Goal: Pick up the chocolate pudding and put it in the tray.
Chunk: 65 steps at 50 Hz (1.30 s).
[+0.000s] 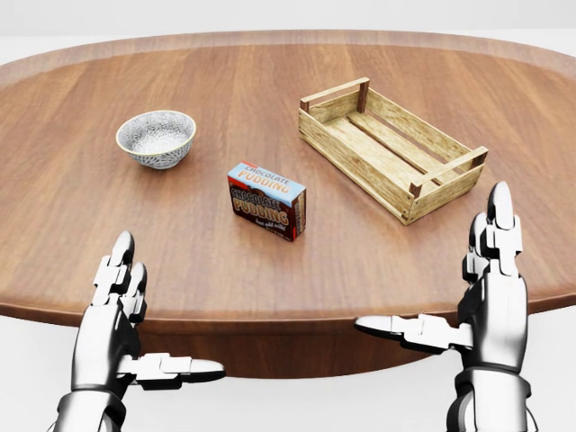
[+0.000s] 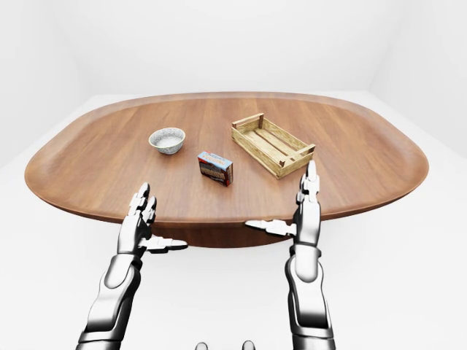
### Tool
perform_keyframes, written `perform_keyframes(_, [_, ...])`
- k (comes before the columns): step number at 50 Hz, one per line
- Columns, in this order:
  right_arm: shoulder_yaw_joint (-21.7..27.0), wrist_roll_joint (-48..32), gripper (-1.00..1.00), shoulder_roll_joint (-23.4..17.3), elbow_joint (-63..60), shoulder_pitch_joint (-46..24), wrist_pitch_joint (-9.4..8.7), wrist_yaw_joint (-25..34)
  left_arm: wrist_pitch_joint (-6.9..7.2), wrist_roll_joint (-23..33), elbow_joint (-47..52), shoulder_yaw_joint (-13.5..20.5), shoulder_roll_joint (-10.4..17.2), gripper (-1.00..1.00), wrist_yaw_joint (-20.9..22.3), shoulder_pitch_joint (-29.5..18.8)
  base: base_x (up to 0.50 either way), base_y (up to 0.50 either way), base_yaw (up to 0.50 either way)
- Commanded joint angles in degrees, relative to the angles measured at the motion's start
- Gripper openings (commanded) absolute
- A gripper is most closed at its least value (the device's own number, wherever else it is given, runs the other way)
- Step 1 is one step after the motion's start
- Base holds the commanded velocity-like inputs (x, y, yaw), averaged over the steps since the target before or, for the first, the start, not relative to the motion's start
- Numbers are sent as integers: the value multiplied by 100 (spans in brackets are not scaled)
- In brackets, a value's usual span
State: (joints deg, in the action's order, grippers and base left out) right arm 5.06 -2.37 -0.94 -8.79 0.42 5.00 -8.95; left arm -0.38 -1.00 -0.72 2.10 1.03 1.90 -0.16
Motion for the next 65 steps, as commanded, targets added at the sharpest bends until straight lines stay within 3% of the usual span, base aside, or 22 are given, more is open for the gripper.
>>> perform_keyframes(1, [30, -163, 100, 17, -397, 64, 0, -214, 10, 1, 18, -1, 1, 100, 2, 10, 0, 0, 0])
perform_keyframes(10, [21, -188, 100, 14, -415, 59, 0, -185, 57, -1, 55, 2, 2, 100, -2, 9, 0, 0, 0])
perform_keyframes(16, [11, -179, 100, 20, -416, 85, 0, -168, -23, -1, -43, 11, 4, 100, 2, -13, 21, 0, 0])
perform_keyframes(39, [27, -155, 100, 19, -378, 78, 0, -144, 39, 9, 22, -6, -2, 100, -15, -3, 23, 0, 0])
perform_keyframes(65, [-1, -164, 100, 35, -437, 113, 0, -147, -6, 12, 26, -4, 3, 100, 12, 19, 23, 0, 0])
